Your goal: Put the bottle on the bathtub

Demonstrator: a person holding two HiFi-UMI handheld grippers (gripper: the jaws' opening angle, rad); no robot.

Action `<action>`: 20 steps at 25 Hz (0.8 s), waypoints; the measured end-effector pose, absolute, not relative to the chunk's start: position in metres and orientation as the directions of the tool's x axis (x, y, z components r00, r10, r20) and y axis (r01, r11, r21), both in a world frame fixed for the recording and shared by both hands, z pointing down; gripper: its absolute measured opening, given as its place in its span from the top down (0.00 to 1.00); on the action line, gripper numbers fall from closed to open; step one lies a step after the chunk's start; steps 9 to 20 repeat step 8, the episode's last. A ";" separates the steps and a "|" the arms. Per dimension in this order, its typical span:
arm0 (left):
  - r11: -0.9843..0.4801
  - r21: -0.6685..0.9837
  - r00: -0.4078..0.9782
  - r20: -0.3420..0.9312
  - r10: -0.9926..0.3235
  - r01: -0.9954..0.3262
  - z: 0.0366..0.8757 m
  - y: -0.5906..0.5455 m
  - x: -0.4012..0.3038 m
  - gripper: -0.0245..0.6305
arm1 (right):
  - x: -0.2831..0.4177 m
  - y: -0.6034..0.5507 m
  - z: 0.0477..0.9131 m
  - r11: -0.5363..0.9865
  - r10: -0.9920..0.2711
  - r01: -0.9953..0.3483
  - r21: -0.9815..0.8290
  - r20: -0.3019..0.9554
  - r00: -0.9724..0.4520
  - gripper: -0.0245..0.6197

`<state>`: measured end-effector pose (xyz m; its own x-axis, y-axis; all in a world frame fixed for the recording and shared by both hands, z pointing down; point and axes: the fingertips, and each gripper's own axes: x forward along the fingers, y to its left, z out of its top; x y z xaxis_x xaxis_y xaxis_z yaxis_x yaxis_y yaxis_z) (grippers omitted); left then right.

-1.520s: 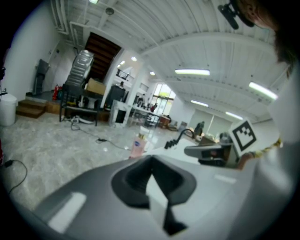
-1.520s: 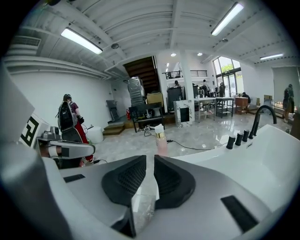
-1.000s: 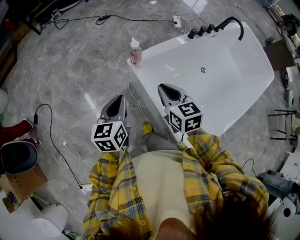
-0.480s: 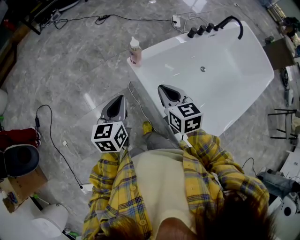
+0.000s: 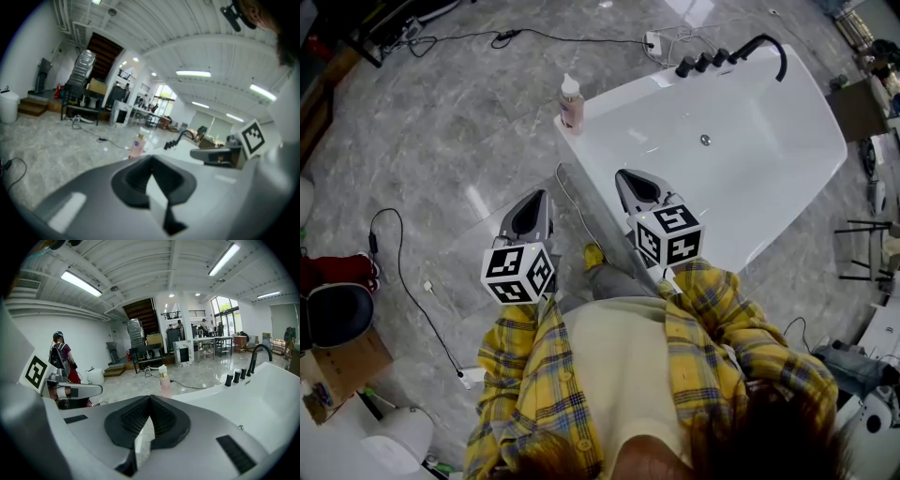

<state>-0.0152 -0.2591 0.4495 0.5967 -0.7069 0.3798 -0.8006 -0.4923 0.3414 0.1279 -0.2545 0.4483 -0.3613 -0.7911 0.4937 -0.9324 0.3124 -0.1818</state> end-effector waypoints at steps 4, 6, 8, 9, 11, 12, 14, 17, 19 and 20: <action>-0.490 0.338 0.593 0.381 -0.709 -0.803 0.448 -0.260 -0.015 0.95 | 0.128 -0.256 0.447 0.317 -0.789 -0.931 -0.183 0.494 -0.366 0.94; -0.490 0.337 0.593 0.382 -0.709 -0.804 0.448 -0.261 -0.015 0.95 | 0.127 -0.258 0.447 0.319 -0.787 -0.930 -0.183 0.495 -0.368 0.94; -0.490 0.336 0.592 0.383 -0.709 -0.804 0.447 -0.261 -0.015 0.95 | 0.127 -0.259 0.447 0.321 -0.786 -0.929 -0.184 0.496 -0.370 0.94; -0.490 0.336 0.592 0.383 -0.709 -0.804 0.447 -0.261 -0.015 0.95 | 0.127 -0.259 0.447 0.321 -0.786 -0.929 -0.184 0.496 -0.370 0.94; -0.490 0.336 0.592 0.383 -0.709 -0.804 0.447 -0.261 -0.015 0.95 | 0.127 -0.259 0.447 0.321 -0.786 -0.929 -0.184 0.496 -0.370 0.94; -0.490 0.336 0.592 0.383 -0.709 -0.804 0.447 -0.261 -0.015 0.95 | 0.127 -0.259 0.447 0.321 -0.786 -0.929 -0.184 0.496 -0.370 0.94; -0.490 0.336 0.592 0.383 -0.709 -0.804 0.447 -0.261 -0.015 0.95 | 0.127 -0.259 0.447 0.321 -0.786 -0.929 -0.184 0.496 -0.370 0.94; -0.490 0.336 0.592 0.383 -0.709 -0.804 0.447 -0.261 -0.015 0.95 | 0.127 -0.259 0.447 0.321 -0.786 -0.929 -0.184 0.496 -0.370 0.94; -0.490 0.336 0.592 0.383 -0.709 -0.804 0.447 -0.261 -0.015 0.95 | 0.127 -0.259 0.447 0.321 -0.786 -0.929 -0.184 0.496 -0.370 0.94; -0.490 0.336 0.592 0.383 -0.709 -0.804 0.447 -0.261 -0.015 0.95 | 0.127 -0.259 0.447 0.321 -0.786 -0.929 -0.184 0.496 -0.370 0.94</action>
